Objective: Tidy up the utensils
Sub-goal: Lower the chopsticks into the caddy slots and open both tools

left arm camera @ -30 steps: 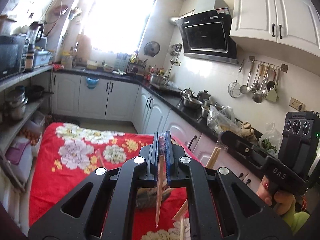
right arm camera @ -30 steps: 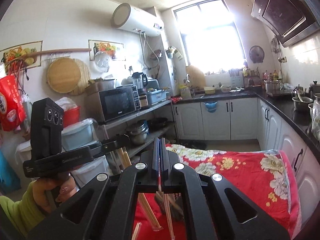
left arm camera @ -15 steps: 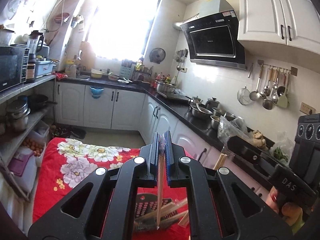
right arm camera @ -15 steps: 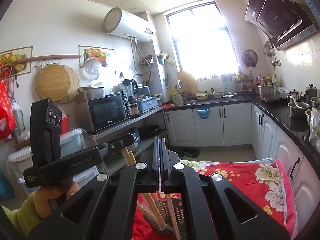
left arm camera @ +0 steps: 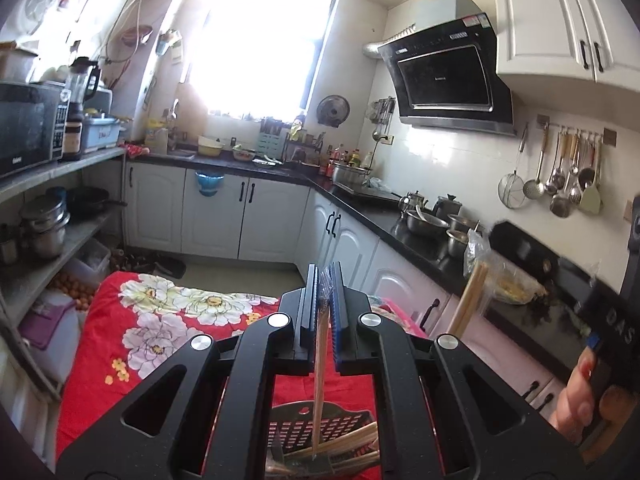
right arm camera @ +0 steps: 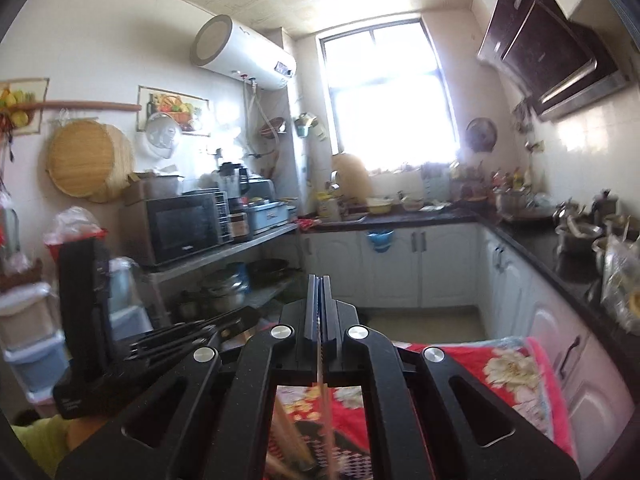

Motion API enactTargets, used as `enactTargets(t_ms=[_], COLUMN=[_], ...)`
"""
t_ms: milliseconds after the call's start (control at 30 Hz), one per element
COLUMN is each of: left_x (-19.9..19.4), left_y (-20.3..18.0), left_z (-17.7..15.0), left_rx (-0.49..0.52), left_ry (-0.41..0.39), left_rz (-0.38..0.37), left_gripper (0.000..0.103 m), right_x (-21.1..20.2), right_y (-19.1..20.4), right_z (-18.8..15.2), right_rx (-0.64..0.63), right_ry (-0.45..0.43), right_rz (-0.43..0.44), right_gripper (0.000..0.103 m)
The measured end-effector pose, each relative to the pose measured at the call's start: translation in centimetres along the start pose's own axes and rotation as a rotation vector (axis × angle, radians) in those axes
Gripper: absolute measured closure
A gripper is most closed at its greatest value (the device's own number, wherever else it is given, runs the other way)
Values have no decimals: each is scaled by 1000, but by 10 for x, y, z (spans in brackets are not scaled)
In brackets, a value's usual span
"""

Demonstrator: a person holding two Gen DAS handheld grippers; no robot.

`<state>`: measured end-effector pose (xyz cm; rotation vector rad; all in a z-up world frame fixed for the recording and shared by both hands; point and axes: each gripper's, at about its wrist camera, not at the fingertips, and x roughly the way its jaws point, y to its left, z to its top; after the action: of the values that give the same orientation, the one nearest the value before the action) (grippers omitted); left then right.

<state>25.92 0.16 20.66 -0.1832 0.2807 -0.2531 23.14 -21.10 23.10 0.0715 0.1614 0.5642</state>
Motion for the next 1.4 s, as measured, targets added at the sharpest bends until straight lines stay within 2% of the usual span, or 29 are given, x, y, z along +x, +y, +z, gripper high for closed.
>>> enactTargets(t_ms=[500, 767, 967, 1100, 1200, 1400], left_x=[25, 31, 32, 32, 33, 33], left_y=[8, 16, 19, 20, 22, 27], left_z=[-43, -55, -61, -64, -68, -73], left_rx=[5, -11, -23, -28, -29, -56], left_ry=[32, 58, 64, 70, 78, 107], left_rz=[26, 29, 28, 29, 30, 26], left_gripper=[100, 100, 100, 100, 100, 100], right_x=[28, 29, 18, 12, 11, 11], right_y=[-21, -20, -5, 13, 19, 4], right_z=[-44, -44, -36, -58, -75, -93], right_rx=[53, 45, -47, -173, -213, -91], right_ry=[97, 76, 21, 19, 51, 134], right_rz=[34, 52, 80, 125, 136, 93], right_gripper=[102, 102, 102, 102, 102, 102])
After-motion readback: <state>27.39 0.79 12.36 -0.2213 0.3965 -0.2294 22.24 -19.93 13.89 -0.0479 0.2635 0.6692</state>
